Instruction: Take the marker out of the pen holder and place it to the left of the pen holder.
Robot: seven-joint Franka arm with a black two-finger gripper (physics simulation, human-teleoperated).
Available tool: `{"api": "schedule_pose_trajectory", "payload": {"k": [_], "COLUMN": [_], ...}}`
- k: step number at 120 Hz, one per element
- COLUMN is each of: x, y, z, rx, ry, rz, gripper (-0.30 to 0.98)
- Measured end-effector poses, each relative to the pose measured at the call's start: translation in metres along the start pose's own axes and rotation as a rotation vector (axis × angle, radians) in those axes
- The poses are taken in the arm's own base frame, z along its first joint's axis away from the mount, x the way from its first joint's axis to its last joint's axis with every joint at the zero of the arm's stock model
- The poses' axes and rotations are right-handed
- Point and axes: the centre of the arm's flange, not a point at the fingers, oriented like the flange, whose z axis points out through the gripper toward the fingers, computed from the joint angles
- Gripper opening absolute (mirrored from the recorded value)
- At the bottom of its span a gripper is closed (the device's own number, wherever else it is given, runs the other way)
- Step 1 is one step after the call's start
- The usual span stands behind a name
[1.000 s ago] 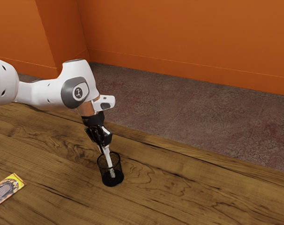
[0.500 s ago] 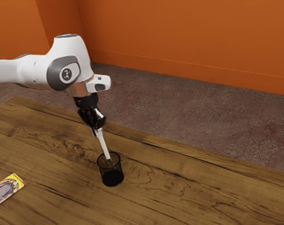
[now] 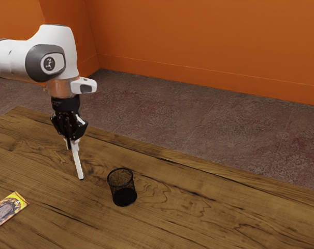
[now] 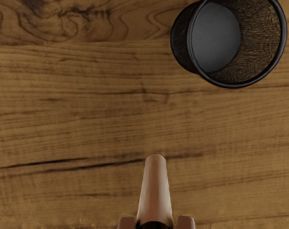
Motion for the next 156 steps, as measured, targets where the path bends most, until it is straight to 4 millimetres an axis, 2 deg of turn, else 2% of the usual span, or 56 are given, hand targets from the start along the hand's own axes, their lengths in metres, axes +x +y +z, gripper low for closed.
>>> {"api": "schedule_pose_trajectory", "payload": {"k": [9,34,53,73,89,95,101,107,116,121,132,138,145,156], "x": [0.006,0.028,0.039,0.048,0.049,0.052,0.056,0.055,0.049,0.048,0.057,0.062,0.066,0.069], "y": [-0.013,-0.06,-0.093,-0.101,-0.1,-0.1,-0.096,-0.083,-0.054,-0.035,-0.002,0.012,0.025,0.033], "z": [0.026,0.112,0.158,0.184,0.185,0.179,0.158,0.124,0.064,0.037,-0.02,-0.035,-0.044,-0.054], "rx": [-0.018,-0.094,-0.144,-0.168,-0.184,-0.185,-0.176,-0.147,-0.08,-0.047,0.021,0.046,0.066,0.081], "ry": [-0.1,-0.374,-0.499,-0.569,-0.575,-0.561,-0.512,-0.427,-0.26,-0.175,0.013,0.081,0.131,0.184], "rz": [-0.037,-0.153,-0.226,-0.251,-0.263,-0.266,-0.262,-0.244,-0.193,-0.153,-0.066,-0.024,0.015,0.05], "gripper": [-0.1,-0.09,-0.09,-0.09,0.21,0.31,0.39,0.45,0.52,0.55,0.6,0.62,0.63,0.65]}}
